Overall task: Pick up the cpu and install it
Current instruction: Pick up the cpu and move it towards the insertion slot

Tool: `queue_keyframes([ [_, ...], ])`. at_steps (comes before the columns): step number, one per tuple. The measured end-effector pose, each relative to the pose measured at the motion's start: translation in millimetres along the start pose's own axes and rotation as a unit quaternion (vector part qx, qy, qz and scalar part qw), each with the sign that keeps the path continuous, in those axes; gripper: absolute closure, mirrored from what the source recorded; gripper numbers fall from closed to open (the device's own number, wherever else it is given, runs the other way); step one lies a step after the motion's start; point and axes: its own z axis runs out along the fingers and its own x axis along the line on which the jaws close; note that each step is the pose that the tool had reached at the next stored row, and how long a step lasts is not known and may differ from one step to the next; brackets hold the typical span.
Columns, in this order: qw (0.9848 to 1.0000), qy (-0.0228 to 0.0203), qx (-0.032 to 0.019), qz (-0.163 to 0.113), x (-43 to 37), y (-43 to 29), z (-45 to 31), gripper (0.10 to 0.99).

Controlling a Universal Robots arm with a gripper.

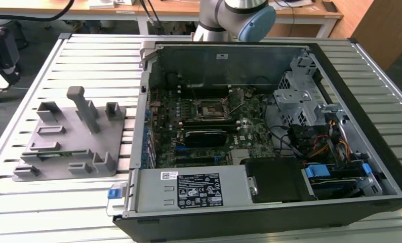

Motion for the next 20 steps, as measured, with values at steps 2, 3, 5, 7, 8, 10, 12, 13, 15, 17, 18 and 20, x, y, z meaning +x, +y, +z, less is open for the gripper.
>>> queue_keyframes([
  [2, 1.0, 0.0001, 0.0, 0.0, 0.0, 0.1, -1.2, 0.549],
  [3, 1.0, 0.0001, 0.0, 0.0, 0.0, 0.1, -1.9, 0.549],
  [5, 1.0, 0.0, 0.0, 0.0, 0.0, 0.2, -3.1, 0.549],
  [7, 1.0, 0.0, 0.0, 0.0, 0.0, 0.3, -4.9, 0.549],
  [8, 1.0, 0.0, 0.0, 0.0, 0.0, 0.3, -5.9, 0.549],
  [10, 1.0, 0.0, 0.0, 0.0, 0.0, 0.5, -8.3, 0.549],
  [12, 1.0, 0.0, 0.0, 0.0, 0.0, 0.6, -10.7, 0.549],
  [13, 1.0, 0.0, 0.0, 0.0, 0.0, 0.6, -12.0, 0.549],
  [15, 1.0, 0.0, 0.0, 0.0, 0.1, 0.8, -14.5, 0.549],
  [17, 1.0, 0.0, 0.0, 0.0, 0.1, 0.9, -16.9, 0.549],
  [18, 1.0, 0.0, 0.0, 0.0, 0.1, 0.9, -18.3, 0.549],
  [20, 1.0, 0.0, 0.0, 0.0, 0.1, 1.1, -21.1, 0.549],
])
